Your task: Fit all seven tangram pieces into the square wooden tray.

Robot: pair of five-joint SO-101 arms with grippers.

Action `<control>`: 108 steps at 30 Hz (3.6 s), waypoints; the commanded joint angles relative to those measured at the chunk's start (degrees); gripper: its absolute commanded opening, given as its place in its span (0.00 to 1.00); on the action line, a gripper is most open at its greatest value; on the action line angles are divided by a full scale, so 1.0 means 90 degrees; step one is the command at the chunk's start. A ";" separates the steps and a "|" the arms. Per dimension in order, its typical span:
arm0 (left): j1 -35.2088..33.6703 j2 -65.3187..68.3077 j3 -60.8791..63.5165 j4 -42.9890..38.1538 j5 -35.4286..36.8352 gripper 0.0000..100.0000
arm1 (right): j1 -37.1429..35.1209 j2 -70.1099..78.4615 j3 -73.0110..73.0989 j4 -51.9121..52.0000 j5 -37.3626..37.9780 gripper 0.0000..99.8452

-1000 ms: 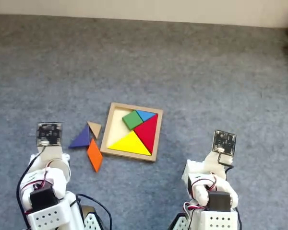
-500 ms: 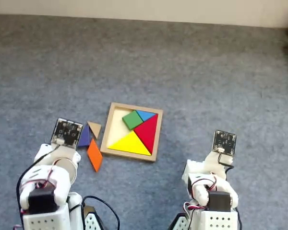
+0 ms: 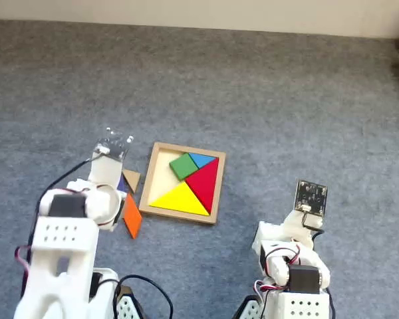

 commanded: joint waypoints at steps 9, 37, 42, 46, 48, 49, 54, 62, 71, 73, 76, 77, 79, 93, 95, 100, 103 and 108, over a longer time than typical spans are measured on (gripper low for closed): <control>0.0132 0.2173 -0.1070 -0.1407 0.1270 0.15 | 0.0054 -0.0151 0.0962 0.0034 -0.0059 0.01; 0.0435 0.5153 -0.2711 -0.1602 0.4220 0.15 | 0.0083 -0.0151 0.0962 0.0034 -0.0059 0.01; 0.0435 0.5475 -0.2711 -0.1915 0.4220 0.15 | 0.0083 -0.0151 0.0943 0.0034 -0.0059 0.01; 0.0435 0.5582 -0.2759 -0.2002 0.4220 0.15 | 0.0093 -0.0151 0.0943 0.0034 -0.0059 0.01; 0.0435 0.5651 -0.2847 -0.1993 0.4230 0.15 | 0.0132 -0.0151 0.0943 0.0034 -0.0059 0.01; 0.0425 0.5719 -0.2886 -0.1993 0.4230 0.15 | 0.0171 -0.0151 0.0943 0.0034 -0.0059 0.01; 0.0425 0.6061 -0.3297 -0.1954 0.4659 0.15 | 0.0190 -0.0151 0.0933 0.0034 -0.0059 0.01; 0.0376 0.6501 -0.3902 -0.1328 0.5636 0.27 | 0.0190 -0.0151 0.0933 0.0034 -0.0059 0.01; 0.0220 0.6940 -0.4147 -0.1319 0.5646 0.18 | 0.0220 -0.0151 0.0933 0.0024 -0.0049 0.01; 0.0220 0.6969 -0.4147 -0.1338 0.5646 0.16 | 0.0220 -0.0151 0.0933 0.0024 -0.0049 0.01; 0.0220 0.6979 -0.4147 -0.1348 0.5646 0.12 | 0.0220 -0.0151 0.0933 0.0024 -0.0049 0.01; 0.0220 0.6979 -0.4147 -0.1348 0.5646 0.11 | 0.0220 -0.0151 0.0933 0.0024 -0.0049 0.01; 0.0220 0.6979 -0.4147 -0.1348 0.5646 0.11 | 0.0220 -0.0151 0.0933 0.0024 -0.0049 0.01; 0.0230 0.6510 -0.4244 -0.1309 0.3995 0.11 | 0.0220 -0.0151 0.0933 0.0024 -0.0049 0.01; 0.0230 0.6325 -0.4205 -0.1309 0.3643 0.11 | 0.0220 -0.0151 0.0933 0.0024 -0.0049 0.01; 0.0405 0.6002 -0.4107 -0.1319 0.2940 0.11 | 0.0220 -0.0151 0.0933 0.0024 -0.0049 0.01; 0.0718 0.5895 -0.4020 -0.1338 0.2608 0.11 | 0.0220 -0.0151 0.0933 0.0024 -0.0049 0.01; 0.1353 0.5915 -0.4068 -0.1348 0.1973 0.11 | 0.0142 -0.0142 0.0943 0.0034 -0.0049 0.01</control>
